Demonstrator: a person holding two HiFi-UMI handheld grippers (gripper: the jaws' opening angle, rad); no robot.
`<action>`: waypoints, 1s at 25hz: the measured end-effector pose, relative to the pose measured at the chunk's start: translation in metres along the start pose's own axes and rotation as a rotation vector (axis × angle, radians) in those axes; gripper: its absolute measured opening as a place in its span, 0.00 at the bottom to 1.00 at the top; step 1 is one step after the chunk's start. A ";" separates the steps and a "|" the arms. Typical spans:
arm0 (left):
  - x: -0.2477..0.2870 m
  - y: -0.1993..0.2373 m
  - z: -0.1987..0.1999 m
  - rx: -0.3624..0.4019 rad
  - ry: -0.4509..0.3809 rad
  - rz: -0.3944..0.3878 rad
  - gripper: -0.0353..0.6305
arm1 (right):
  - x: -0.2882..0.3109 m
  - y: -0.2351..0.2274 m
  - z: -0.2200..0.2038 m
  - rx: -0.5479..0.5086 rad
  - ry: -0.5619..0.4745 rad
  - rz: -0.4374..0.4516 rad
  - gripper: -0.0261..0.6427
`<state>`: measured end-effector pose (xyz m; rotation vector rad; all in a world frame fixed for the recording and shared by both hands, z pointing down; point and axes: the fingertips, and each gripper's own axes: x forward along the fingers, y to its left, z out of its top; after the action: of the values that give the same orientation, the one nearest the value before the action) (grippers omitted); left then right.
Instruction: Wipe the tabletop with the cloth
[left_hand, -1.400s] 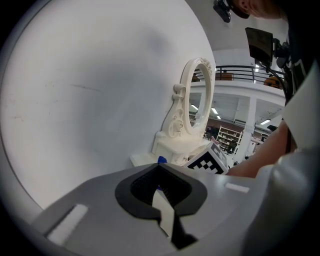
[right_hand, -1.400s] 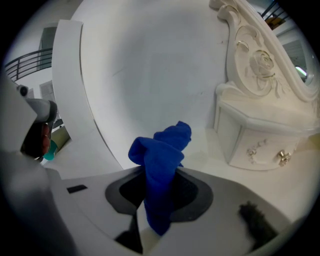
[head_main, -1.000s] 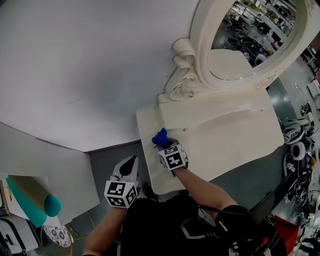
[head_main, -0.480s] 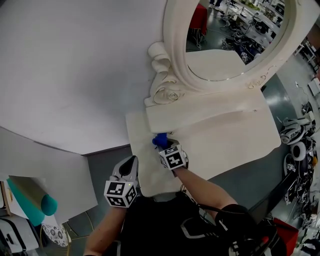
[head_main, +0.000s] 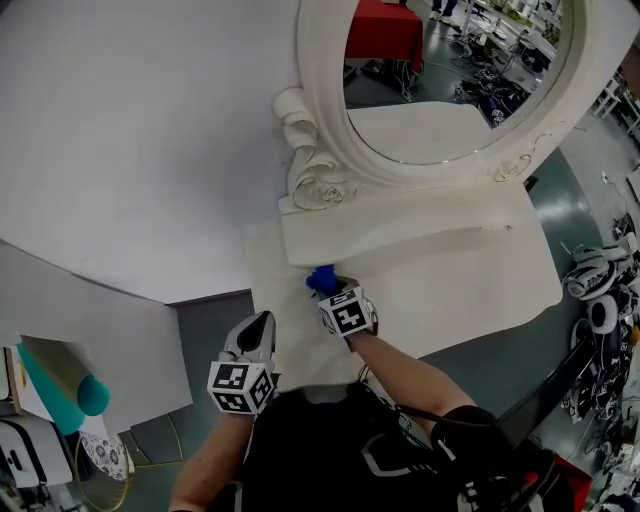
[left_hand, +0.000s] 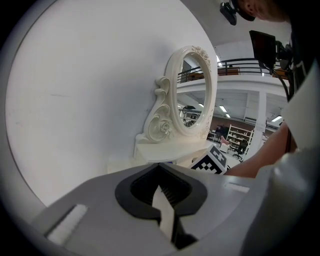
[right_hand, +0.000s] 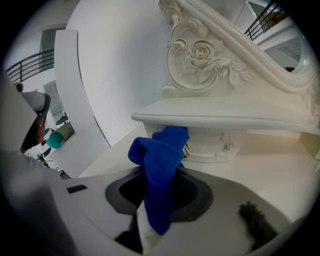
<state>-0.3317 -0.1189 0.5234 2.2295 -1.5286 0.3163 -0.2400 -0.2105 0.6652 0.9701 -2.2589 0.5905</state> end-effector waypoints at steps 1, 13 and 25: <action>0.000 -0.003 0.000 -0.002 -0.001 0.008 0.07 | -0.002 -0.002 -0.001 -0.005 0.002 0.004 0.22; -0.001 -0.037 0.003 -0.040 -0.049 0.120 0.07 | -0.016 -0.021 -0.008 -0.074 0.031 0.077 0.22; 0.008 -0.043 0.003 -0.035 -0.040 0.035 0.07 | -0.021 -0.035 -0.015 -0.022 0.062 0.023 0.22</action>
<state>-0.2890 -0.1136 0.5150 2.1971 -1.5828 0.2550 -0.1962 -0.2130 0.6674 0.9043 -2.2193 0.5962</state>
